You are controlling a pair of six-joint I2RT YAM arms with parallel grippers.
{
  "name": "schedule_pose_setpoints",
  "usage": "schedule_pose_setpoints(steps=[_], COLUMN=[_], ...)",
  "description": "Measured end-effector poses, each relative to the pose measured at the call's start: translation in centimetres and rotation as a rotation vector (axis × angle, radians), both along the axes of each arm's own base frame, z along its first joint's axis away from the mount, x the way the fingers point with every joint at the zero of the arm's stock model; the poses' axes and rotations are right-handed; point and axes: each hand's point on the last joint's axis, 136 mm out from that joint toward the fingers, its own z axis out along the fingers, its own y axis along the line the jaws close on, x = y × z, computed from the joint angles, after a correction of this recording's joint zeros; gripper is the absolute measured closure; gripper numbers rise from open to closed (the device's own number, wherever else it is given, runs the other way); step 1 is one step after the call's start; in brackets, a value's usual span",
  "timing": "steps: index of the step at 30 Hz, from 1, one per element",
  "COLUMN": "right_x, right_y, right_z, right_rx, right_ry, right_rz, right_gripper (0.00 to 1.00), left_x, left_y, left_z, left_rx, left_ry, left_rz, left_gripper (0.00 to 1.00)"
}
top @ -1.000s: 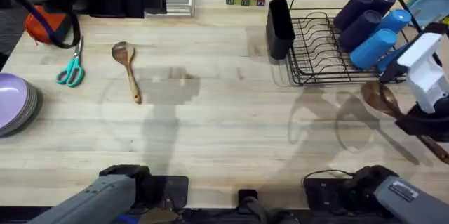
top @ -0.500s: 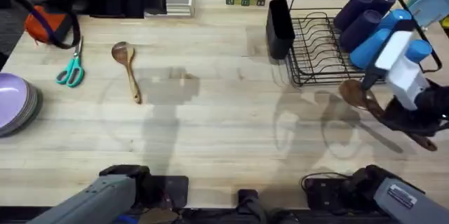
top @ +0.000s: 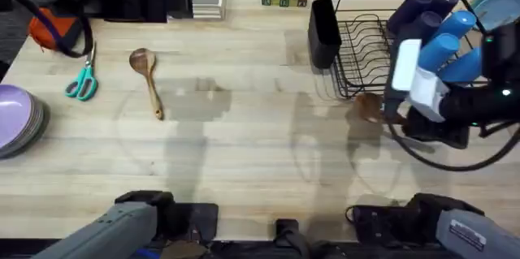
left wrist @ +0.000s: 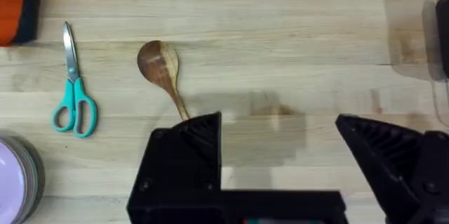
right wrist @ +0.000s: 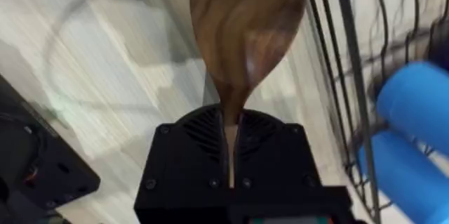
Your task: Pick up the spoon on the table one by one and put them onto the rack
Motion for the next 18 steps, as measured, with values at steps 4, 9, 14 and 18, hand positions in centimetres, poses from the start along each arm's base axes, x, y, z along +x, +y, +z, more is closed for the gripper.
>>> schedule_pose_setpoints(steps=[4, 9, 14, 18], right_x=[0.3, 0.6, 0.4, 0.6], right_y=[1.9, 3.9, 6.4, 7.6], right_z=[0.0, 0.1, 0.3, 0.7], right_rx=[0.009, 0.025, 0.102, 0.163], right_ry=[-0.003, -0.012, -0.007, -0.006], right_rz=[0.052, 0.086, 0.092, 0.037], right_gripper=[0.969, 0.969, 0.968, 0.968], left_x=[0.0, 0.0, 0.0, 0.2], left_y=[0.0, 0.0, 0.0, 0.0], left_z=[0.0, 0.0, 0.0, 0.2], left_rx=[0.000, 0.000, 0.000, 0.000], left_ry=[0.000, 0.000, -0.003, -0.012], left_rz=[0.000, 0.000, 0.000, 0.000], left_gripper=[0.007, 0.008, 0.008, 0.007])
